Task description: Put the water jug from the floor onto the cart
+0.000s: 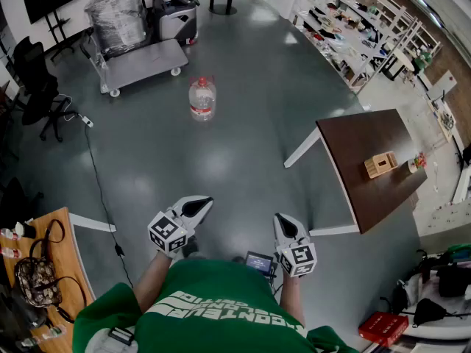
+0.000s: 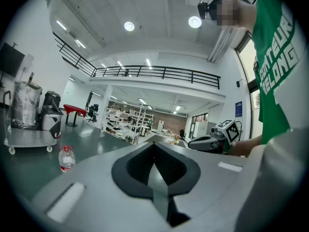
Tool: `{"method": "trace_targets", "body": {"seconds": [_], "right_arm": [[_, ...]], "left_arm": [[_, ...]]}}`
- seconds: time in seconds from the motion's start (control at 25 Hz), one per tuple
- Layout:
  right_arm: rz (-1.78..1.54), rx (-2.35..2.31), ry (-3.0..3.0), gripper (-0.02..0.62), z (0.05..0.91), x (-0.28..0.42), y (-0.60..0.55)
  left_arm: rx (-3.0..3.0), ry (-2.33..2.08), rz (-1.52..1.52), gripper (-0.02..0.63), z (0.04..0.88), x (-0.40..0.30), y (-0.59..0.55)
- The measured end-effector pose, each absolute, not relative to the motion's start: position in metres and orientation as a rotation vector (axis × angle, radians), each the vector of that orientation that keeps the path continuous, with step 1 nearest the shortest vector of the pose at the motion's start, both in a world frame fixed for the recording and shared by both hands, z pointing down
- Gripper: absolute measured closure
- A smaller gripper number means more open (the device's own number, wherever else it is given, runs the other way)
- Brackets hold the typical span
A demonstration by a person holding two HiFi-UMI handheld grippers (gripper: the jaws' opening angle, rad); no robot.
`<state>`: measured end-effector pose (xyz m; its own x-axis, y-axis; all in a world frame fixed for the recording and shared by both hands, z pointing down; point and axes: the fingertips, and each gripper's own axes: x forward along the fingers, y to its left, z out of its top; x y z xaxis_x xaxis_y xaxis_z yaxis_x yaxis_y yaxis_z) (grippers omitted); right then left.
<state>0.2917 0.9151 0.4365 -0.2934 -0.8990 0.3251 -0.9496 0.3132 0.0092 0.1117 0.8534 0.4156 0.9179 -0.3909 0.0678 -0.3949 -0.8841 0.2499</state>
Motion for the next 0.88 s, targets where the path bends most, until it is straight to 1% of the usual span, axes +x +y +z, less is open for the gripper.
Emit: {"method": "trace_targets", "body": {"seconds": [0.32, 0.88], "right_arm": [[0.269, 1.634, -2.309, 0.602, 0.449, 0.256, 0.918], [0.256, 1.689, -2.274, 0.603, 0.437, 0.25, 0.91]], "left_arm": [[2.804, -0.562, 0.037, 0.595, 0.42, 0.083, 0.851], [2.818, -0.496, -0.005, 0.595, 0.412, 0.079, 0.84]]}}
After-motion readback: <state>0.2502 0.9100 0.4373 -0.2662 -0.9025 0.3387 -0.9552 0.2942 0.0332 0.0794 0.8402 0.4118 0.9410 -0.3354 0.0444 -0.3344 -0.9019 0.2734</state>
